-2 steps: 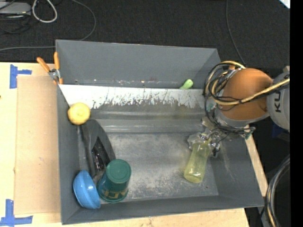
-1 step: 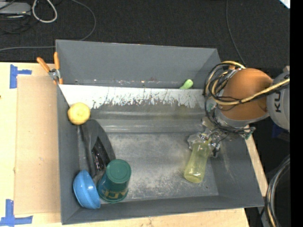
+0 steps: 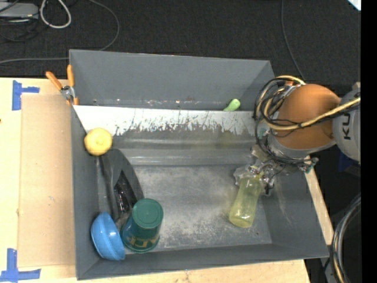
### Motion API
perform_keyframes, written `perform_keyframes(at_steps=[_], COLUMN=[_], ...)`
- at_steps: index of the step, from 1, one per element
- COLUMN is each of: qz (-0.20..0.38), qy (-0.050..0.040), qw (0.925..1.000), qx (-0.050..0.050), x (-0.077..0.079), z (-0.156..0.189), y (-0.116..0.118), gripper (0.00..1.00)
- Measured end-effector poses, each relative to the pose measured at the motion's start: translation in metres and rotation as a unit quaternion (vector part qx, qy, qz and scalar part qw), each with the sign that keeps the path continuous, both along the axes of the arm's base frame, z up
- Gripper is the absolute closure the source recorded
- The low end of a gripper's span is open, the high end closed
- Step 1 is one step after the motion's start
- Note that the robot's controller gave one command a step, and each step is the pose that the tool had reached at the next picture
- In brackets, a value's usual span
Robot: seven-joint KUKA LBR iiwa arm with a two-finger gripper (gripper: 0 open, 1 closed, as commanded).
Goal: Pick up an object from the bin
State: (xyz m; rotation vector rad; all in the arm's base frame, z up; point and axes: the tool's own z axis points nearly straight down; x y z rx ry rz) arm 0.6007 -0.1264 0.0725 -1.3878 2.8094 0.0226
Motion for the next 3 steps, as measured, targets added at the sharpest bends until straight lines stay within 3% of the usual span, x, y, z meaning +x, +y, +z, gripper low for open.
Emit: perform_keyframes(at_steps=[3], qz=[-0.004], qy=[0.0015], qw=[1.0000], qx=[0.001], x=[0.000], z=[0.056], y=[0.002], gripper=[1.00])
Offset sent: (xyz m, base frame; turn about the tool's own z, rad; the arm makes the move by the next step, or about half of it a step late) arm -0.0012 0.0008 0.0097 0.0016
